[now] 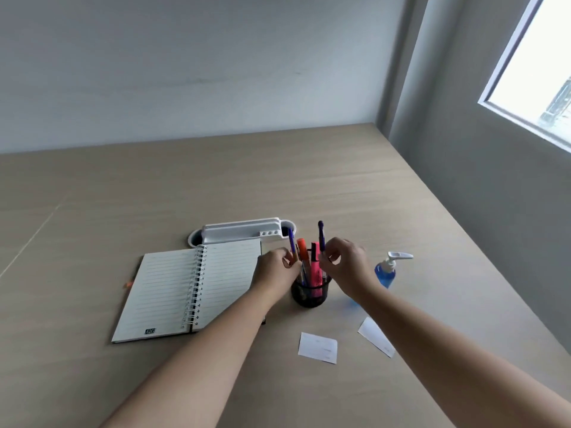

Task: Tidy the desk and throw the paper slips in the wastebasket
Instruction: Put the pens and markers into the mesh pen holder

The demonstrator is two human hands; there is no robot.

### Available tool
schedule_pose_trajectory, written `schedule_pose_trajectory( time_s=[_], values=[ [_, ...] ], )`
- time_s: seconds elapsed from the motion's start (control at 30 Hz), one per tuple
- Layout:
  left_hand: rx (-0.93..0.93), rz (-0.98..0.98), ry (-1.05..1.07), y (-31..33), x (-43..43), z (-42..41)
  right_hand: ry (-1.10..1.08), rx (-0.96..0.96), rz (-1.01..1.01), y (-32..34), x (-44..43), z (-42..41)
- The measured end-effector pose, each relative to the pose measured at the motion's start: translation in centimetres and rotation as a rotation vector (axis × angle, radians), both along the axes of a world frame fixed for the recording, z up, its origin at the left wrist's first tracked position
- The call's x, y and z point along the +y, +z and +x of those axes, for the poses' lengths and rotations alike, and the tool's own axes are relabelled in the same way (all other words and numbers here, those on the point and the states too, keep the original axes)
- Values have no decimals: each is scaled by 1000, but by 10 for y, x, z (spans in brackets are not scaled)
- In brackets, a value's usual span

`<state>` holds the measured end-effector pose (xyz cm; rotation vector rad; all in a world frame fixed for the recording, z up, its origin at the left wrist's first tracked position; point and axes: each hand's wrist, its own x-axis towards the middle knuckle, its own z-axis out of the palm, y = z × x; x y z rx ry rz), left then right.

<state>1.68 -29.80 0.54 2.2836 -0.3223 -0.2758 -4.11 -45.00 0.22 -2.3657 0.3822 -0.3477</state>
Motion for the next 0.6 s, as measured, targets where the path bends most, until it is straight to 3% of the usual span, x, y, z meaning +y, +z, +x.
schedule_pose_trajectory(
  time_s=[0.37, 0.47, 0.6],
  values=[
    [-51, 43, 15, -11, 3, -12, 23, 44, 6, -14, -5, -8],
    [22, 62, 61, -12, 4, -16, 76, 53, 41, -2, -3, -3],
    [188, 7, 116, -13, 7, -19, 190, 163, -97, 9, -2, 7]
  ],
)
